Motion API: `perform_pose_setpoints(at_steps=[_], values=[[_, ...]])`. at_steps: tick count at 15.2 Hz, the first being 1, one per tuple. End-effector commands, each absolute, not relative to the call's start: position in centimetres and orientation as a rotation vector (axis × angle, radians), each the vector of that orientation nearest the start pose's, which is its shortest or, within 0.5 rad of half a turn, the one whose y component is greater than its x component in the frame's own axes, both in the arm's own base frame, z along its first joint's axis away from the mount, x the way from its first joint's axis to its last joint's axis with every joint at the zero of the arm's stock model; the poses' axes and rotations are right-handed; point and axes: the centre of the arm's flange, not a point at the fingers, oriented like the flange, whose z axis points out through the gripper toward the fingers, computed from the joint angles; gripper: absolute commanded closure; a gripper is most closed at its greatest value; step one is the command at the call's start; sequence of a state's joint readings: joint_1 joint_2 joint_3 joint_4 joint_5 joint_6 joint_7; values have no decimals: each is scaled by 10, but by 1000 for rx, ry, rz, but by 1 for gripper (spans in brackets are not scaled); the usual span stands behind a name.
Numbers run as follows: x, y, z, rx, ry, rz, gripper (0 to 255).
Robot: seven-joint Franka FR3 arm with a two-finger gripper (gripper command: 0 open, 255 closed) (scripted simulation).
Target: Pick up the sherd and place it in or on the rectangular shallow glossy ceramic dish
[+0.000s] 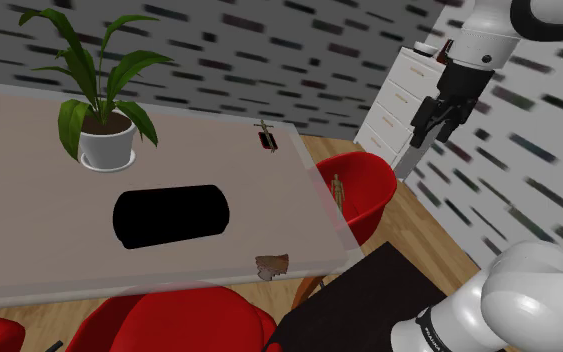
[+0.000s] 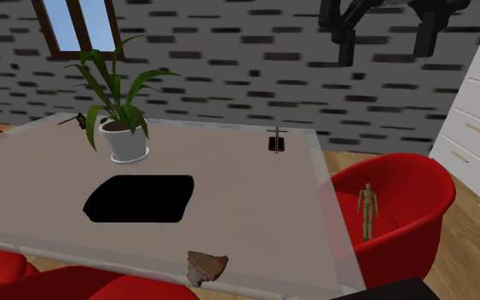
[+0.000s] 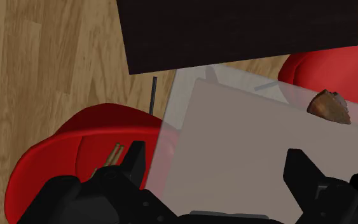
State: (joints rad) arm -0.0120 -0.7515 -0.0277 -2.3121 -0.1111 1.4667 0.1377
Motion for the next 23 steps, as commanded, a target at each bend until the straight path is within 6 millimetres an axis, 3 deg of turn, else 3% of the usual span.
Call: perform_pose_setpoints(at_steps=[1,11,23], values=[[305,-28,592,-3223,283,144,0],[346,17,478,-3202,-138,122,0],[379,88,345,-3104,-628,94,0]])
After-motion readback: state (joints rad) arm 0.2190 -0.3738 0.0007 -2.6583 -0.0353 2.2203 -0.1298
